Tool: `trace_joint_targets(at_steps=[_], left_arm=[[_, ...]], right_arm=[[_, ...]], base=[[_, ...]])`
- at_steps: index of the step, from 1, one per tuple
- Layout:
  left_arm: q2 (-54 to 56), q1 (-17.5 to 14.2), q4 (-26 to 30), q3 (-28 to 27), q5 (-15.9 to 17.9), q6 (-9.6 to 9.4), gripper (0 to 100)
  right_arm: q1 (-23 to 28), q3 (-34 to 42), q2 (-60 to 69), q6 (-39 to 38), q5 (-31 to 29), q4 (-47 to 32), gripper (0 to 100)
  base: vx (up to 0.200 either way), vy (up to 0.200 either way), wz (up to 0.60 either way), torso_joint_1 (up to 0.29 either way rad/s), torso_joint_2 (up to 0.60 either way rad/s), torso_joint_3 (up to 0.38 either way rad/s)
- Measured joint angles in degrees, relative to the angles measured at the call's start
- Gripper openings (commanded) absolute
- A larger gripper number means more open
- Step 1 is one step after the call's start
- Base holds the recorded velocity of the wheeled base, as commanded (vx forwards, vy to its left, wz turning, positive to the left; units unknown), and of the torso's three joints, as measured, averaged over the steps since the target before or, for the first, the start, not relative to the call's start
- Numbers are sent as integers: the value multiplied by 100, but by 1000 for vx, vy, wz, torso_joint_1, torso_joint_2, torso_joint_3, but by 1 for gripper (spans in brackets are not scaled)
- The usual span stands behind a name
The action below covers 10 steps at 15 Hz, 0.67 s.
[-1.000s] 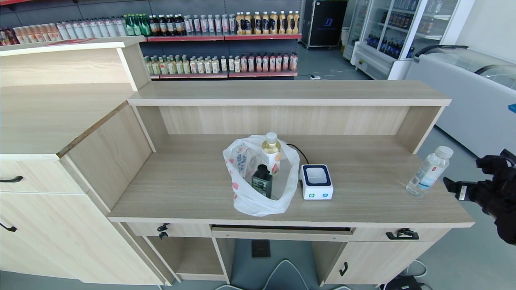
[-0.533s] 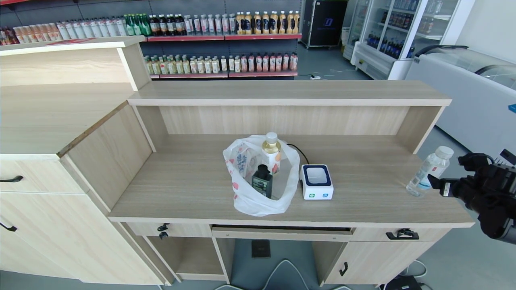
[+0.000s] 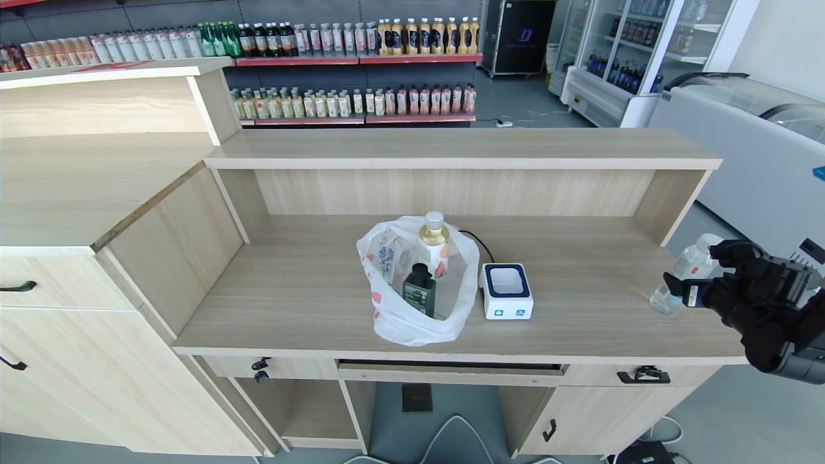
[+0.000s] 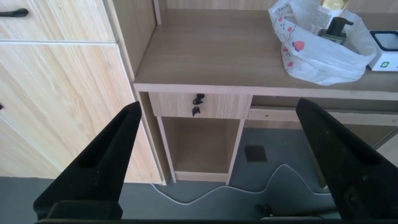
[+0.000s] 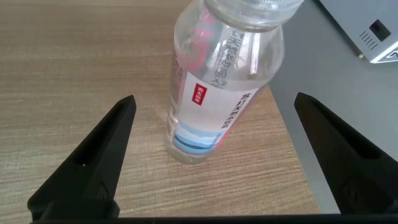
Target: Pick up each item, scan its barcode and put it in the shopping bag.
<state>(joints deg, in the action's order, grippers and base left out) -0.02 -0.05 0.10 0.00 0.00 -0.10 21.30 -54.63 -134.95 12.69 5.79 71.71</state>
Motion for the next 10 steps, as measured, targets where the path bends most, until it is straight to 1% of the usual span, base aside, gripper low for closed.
trace_joint_targets(at_steps=[4,10], left_arm=[[0,-2,1,0,0,0,100],[0,-2,1,0,0,0,100]], right_arm=[[-79,-417,-212,2,0,-115,100],[-190,-750,-499,30,-5,-158,100]], base=[[0,0,0,0,0,0],[0,0,0,0,0,0]])
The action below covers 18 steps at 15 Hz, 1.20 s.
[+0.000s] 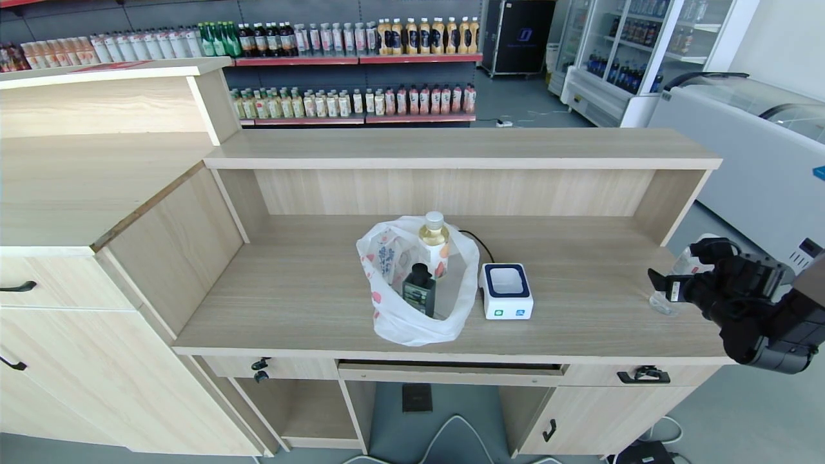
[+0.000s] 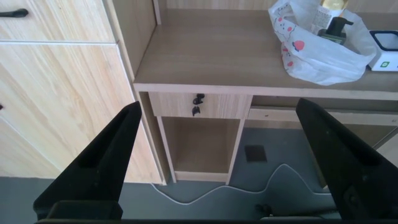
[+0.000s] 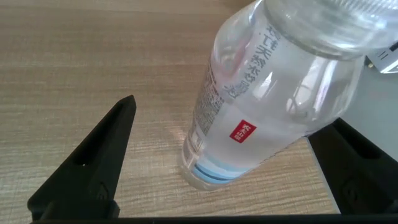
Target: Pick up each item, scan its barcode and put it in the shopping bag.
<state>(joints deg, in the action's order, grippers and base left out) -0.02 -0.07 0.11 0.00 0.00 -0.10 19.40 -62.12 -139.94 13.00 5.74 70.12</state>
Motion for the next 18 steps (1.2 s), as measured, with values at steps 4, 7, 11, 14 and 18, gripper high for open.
trace_joint_targets(at_steps=[4,7,11,14,18], left_arm=[[0,0,-1,0,0,0,100],[0,0,-1,0,0,0,100],[0,0,-1,0,0,0,100],[0,0,-1,0,0,0,100],[0,0,-4,0,0,0,100]], right_arm=[[-18,-289,-161,17,-24,-41,100],[-22,-406,-273,27,-30,-38,100],[-24,-675,-422,20,-27,-74,100],[-27,-848,-505,13,-30,-167,100],[-22,-887,-590,0,-24,-129,100]], base=[[0,0,0,0,0,0],[0,0,0,0,0,0],[0,0,0,0,0,0],[0,0,0,0,0,0],[0,0,0,0,0,0]])
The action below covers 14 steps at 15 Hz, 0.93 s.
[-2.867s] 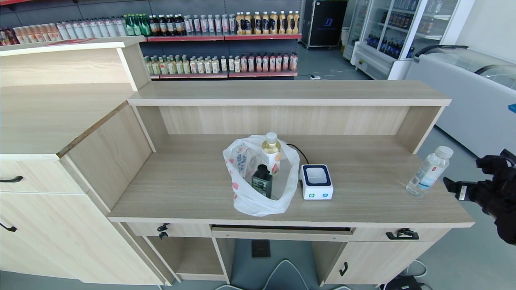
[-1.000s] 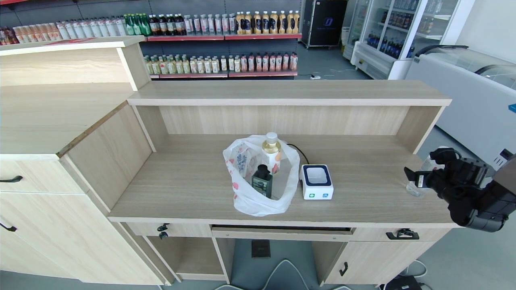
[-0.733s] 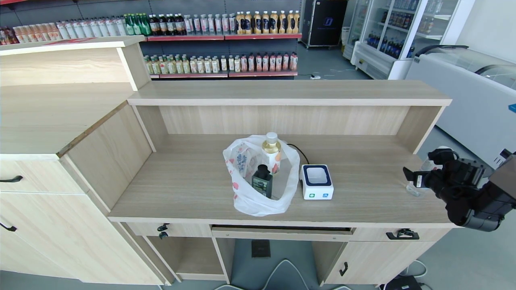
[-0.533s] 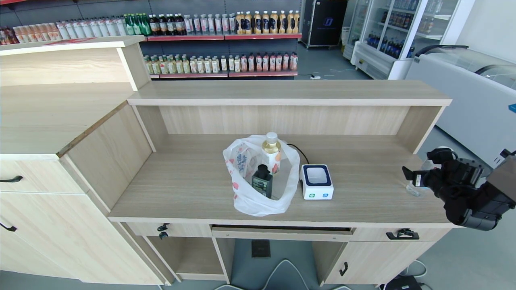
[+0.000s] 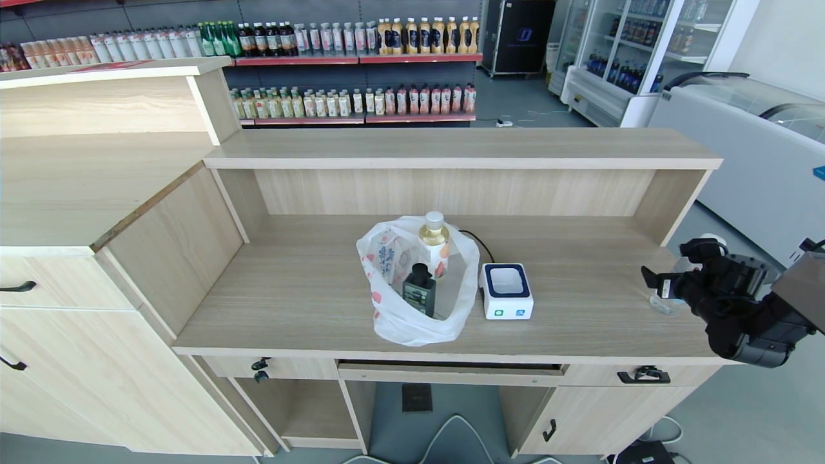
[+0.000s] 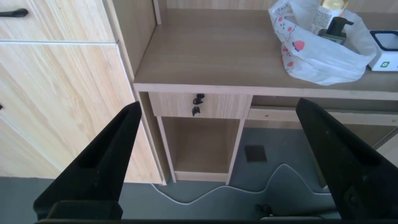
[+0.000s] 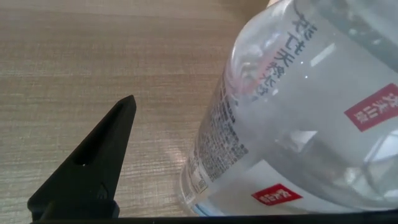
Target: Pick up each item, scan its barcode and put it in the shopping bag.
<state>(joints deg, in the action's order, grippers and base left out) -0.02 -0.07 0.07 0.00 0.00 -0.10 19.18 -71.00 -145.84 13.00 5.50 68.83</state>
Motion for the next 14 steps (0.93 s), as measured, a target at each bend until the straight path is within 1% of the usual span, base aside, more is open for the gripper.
trace_joint_targets(at_steps=[4,5,14], left_arm=[[0,0,2,0,0,0,100],[0,0,2,0,0,0,100],[0,0,2,0,0,0,100]], right_arm=[[0,-67,-39,-28,0,12,100],[0,-85,-46,-28,0,12,0],[0,-102,-63,-24,0,41,0]], base=[[0,0,0,0,0,0],[0,0,0,0,0,0],[0,0,0,0,0,0]])
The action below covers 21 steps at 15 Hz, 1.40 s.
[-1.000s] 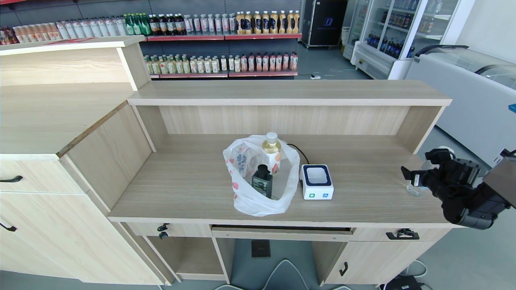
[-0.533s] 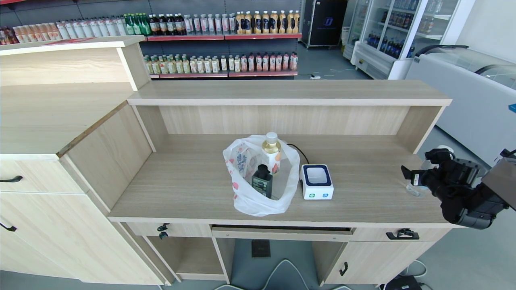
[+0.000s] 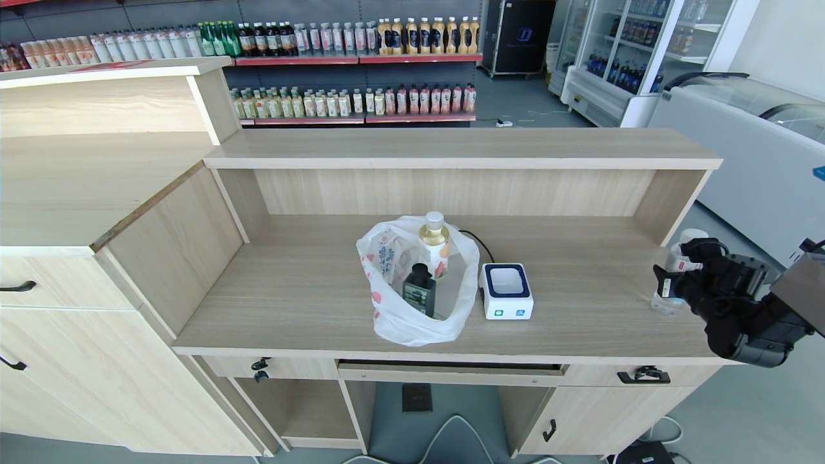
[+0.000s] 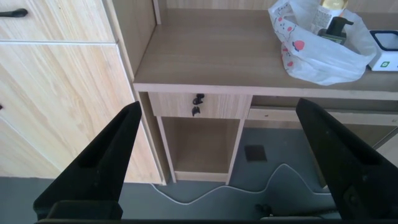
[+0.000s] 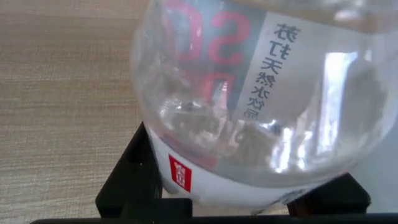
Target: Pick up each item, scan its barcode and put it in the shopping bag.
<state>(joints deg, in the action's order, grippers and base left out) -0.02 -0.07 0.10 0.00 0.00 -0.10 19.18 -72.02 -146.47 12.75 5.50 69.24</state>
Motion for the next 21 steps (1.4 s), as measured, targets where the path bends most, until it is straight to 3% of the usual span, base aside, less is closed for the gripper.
trace_joint_targets(at_steps=[5,9,15,18,21], left_arm=[[0,2,0,0,0,0,100],[0,0,0,0,0,0,100],[0,2,0,0,0,0,100],[0,0,0,0,0,0,100],[0,-2,0,0,0,0,100]], right_arm=[[-38,30,68,-183,-6,-40,0],[-195,110,647,-1207,200,-367,0],[-783,552,3202,-3216,1314,-2934,0],[-1477,653,4568,-3968,1820,-4062,0],[-2297,813,5659,-4225,2196,-4834,0]], base=[[0,0,0,0,0,0],[0,0,0,0,0,0],[0,0,0,0,0,0],[0,0,0,0,0,0],[0,0,0,0,0,0]])
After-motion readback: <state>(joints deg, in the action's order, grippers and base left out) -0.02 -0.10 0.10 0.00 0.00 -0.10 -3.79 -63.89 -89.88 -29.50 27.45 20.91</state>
